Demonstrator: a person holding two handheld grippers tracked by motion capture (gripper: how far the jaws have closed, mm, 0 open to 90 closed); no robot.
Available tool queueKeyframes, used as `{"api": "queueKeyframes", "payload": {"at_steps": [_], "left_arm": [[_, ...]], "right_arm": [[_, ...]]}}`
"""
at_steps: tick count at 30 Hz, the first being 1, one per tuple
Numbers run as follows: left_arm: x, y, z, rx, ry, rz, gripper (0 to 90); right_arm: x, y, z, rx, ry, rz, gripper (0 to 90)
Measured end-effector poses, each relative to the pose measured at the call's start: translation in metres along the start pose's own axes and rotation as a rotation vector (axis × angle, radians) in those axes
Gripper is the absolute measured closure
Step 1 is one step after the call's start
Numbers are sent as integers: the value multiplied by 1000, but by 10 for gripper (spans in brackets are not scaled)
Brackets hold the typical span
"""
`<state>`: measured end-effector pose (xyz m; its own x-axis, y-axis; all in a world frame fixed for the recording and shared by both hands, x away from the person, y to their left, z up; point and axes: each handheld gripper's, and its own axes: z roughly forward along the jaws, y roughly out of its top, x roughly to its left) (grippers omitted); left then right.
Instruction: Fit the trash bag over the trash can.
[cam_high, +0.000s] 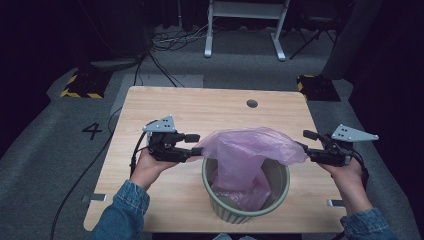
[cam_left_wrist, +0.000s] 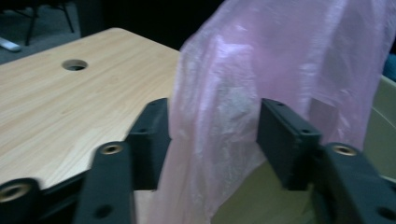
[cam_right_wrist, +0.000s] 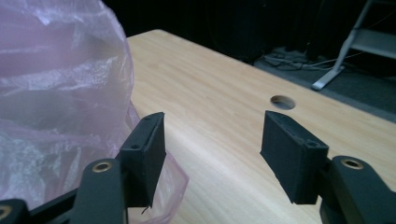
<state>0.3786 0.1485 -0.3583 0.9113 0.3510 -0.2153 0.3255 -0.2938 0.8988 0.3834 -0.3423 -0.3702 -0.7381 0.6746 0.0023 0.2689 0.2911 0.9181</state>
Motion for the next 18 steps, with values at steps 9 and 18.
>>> {"api": "queueKeyframes", "payload": {"at_steps": [9, 18], "left_arm": [[-15, 4, -6, 2, 46, 80, 898], [-28, 10, -22, -47, 87, 130, 898]], "right_arm": [[6, 7, -4, -14, 12, -29, 374], [2, 21, -33, -74, -35, -33, 364]]}}
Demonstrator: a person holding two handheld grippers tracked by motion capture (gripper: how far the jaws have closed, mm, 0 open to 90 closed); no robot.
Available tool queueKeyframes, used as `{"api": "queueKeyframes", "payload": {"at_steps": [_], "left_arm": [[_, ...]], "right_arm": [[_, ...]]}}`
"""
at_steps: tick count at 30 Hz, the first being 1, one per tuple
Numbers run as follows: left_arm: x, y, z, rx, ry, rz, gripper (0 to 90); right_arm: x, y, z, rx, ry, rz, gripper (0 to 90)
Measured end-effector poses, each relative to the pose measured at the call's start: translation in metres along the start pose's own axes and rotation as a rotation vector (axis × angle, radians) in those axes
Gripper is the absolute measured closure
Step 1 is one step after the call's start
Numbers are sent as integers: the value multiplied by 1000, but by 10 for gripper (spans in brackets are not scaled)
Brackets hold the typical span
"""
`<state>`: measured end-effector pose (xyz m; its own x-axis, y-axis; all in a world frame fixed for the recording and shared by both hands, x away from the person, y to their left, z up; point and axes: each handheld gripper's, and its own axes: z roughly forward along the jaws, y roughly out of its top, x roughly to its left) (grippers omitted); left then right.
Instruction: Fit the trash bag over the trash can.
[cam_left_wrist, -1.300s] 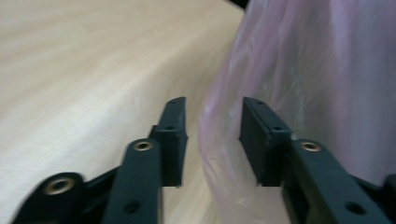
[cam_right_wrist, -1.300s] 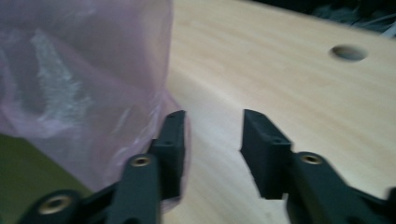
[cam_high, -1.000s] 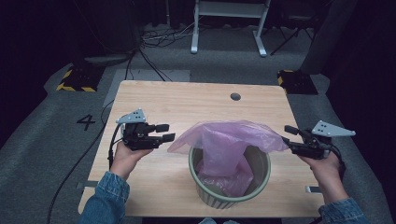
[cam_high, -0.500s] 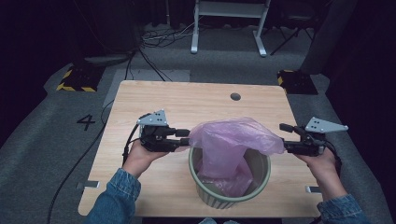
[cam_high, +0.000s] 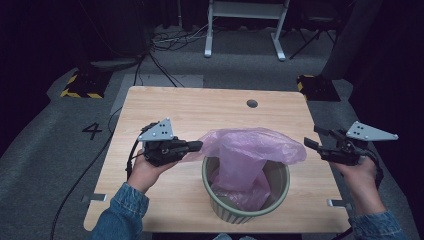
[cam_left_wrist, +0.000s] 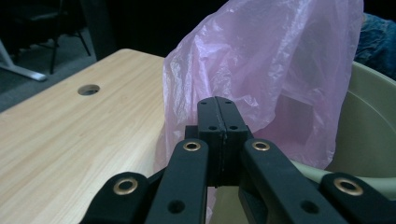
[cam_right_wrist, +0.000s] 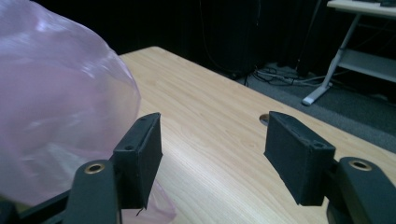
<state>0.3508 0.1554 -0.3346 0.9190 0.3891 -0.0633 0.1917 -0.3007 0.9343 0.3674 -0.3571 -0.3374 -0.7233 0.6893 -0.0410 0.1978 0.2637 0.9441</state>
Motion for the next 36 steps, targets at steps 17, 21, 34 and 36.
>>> {"api": "queueKeyframes", "payload": {"at_steps": [17, 21, 34, 36], "left_arm": [[10, 0, 6, -12, -26, -62, 430], [8, 1, 18, 33, -64, -54, 519], [-19, 5, 5, 2, -98, 47, 899], [-25, 3, 0, -12, -117, 68, 898]], "right_arm": [[53, 34, -21, -56, 210, -56, 321], [63, 32, -15, -35, 247, -68, 325], [84, 21, -14, 82, 249, -146, 842], [88, 20, -18, 82, 260, -152, 867]]}}
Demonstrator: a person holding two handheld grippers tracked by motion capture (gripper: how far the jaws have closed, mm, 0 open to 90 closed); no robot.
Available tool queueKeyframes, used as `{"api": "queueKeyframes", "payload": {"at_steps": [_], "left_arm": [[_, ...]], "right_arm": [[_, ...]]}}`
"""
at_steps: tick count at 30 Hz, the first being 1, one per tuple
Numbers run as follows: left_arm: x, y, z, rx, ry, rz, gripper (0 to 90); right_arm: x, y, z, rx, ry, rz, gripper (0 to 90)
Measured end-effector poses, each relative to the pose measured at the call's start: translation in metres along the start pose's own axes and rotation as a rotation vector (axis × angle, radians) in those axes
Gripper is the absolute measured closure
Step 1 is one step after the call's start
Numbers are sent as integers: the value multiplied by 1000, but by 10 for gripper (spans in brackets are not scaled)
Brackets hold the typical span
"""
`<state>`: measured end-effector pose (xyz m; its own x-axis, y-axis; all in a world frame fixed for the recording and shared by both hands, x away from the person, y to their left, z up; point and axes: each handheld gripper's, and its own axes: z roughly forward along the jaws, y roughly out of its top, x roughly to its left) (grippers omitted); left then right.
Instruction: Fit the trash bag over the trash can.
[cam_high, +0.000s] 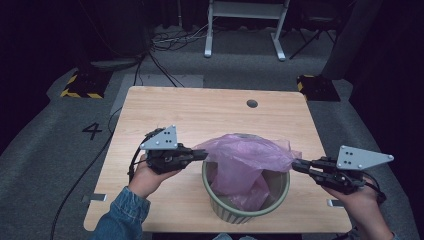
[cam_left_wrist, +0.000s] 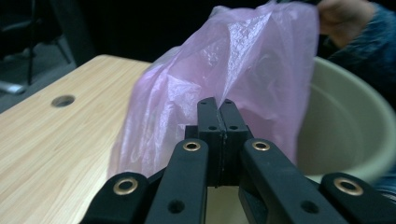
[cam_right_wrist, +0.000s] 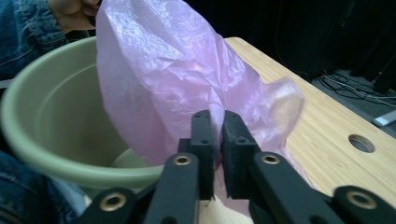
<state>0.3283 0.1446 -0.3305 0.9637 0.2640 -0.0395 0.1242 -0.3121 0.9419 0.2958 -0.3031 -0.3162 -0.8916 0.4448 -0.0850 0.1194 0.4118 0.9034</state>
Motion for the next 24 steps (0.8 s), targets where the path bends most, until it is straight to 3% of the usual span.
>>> {"api": "queueKeyframes", "payload": {"at_steps": [7, 11, 15, 19, 22, 24], "left_arm": [[-24, -11, -9, 15, -51, 38, 898], [-41, -23, -14, 0, -123, 63, 898], [-55, -37, -14, 22, -153, 78, 898], [-56, -54, -8, 47, -152, 47, 898], [-53, -66, -5, 25, -181, -1, 899], [-54, -69, -1, 25, -199, 1, 899]], "right_arm": [[19, -10, -7, 40, 46, -1, 897], [30, -19, -14, 45, 73, 3, 897], [43, -31, -15, 76, 135, -9, 897], [52, -43, -11, 95, 167, 2, 897], [53, -55, -5, 106, 187, 32, 897], [53, -62, 1, 107, 208, 47, 897]]}}
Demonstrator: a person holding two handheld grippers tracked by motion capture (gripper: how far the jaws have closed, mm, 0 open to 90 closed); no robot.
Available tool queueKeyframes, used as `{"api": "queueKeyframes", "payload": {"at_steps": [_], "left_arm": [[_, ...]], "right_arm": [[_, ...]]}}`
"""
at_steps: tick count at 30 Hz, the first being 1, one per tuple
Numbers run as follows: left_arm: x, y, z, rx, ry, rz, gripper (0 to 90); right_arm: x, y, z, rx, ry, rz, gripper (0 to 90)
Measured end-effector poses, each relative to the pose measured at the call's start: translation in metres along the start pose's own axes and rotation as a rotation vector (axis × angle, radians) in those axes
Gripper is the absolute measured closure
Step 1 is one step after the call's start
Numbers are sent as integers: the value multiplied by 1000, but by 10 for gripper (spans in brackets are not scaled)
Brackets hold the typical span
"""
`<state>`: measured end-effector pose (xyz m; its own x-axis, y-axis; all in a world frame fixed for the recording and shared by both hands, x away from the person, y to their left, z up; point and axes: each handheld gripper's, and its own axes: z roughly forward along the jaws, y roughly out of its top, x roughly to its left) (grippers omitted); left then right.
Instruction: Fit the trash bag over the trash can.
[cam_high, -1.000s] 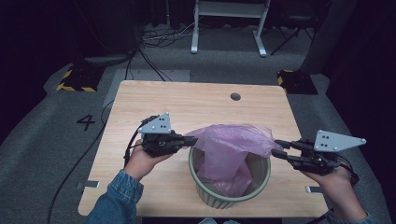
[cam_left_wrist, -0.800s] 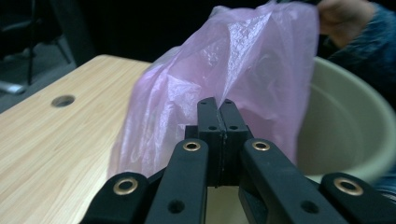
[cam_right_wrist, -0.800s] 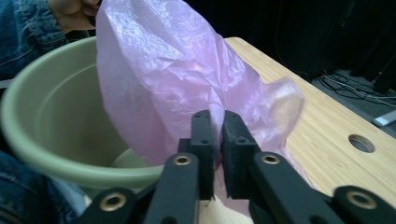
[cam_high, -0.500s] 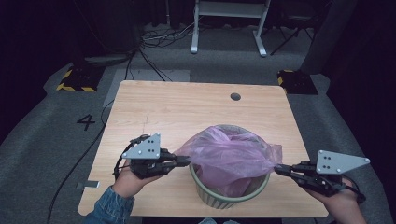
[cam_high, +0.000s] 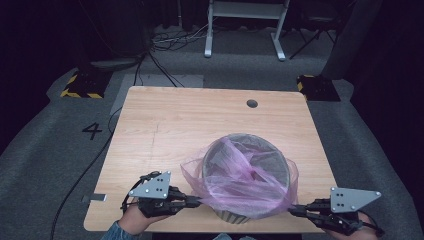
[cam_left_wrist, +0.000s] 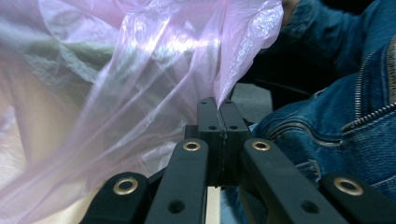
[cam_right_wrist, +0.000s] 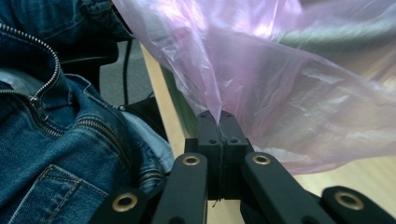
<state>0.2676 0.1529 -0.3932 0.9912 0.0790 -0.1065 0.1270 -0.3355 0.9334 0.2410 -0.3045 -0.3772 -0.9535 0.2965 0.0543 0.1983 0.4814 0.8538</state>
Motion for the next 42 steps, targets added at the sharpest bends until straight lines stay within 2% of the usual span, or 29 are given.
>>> {"api": "queueKeyframes", "payload": {"at_steps": [4, 8, 12, 14, 16, 18, 22, 24, 25, 26, 28, 31, 34, 36, 37, 39, 42], "left_arm": [[-1, 0, 8, 33, -27, 14, 898], [5, -7, 17, 116, 2, 10, 898], [17, -23, 18, 138, 35, -57, 899], [21, -30, 19, 148, 38, -89, 898], [24, -34, 22, 170, 43, -101, 897], [25, -35, 22, 165, 42, -114, 893], [27, -34, 9, 105, 18, -155, 636], [27, -35, 1, 79, 45, -141, 493], [27, -35, -3, 67, 54, -142, 441], [27, -35, -6, 58, 54, -150, 432], [27, -33, -13, 32, 81, -149, 400], [30, -24, -19, -11, 119, -144, 361], [39, -14, -25, -46, 144, -156, 334], [44, -8, -25, -26, 162, -139, 328], [47, -6, -24, -13, 156, -127, 332], [53, -3, -23, -1, 157, -122, 330], [65, 1, -20, -11, 158, -142, 305]], "right_arm": [[2, -6, 17, 76, 1, -33, 897], [-3, -15, 32, 164, -27, -36, 897], [-14, -30, 38, 179, -50, 7, 896], [-19, -37, 39, 180, -54, 30, 894], [-23, -43, 41, 175, -41, 52, 892], [-23, -45, 43, 179, -45, 59, 861], [-24, -46, 32, 121, -63, 85, 588], [-26, -44, 20, 59, -108, 70, 455], [-28, -44, 12, 27, -122, 71, 431], [-31, -43, 5, -10, -125, 82, 402], [-34, -41, -6, -74, -137, 110, 335], [-34, -37, -12, -114, -153, 112, 285], [-28, -30, -4, -107, -134, 86, 274], [-24, -25, 3, -86, -124, 55, 276], [-22, -23, 6, -73, -120, 36, 289], [-19, -20, 10, -64, -127, 5, 366], [-22, -16, 13, -73, -140, 30, 564]]}}
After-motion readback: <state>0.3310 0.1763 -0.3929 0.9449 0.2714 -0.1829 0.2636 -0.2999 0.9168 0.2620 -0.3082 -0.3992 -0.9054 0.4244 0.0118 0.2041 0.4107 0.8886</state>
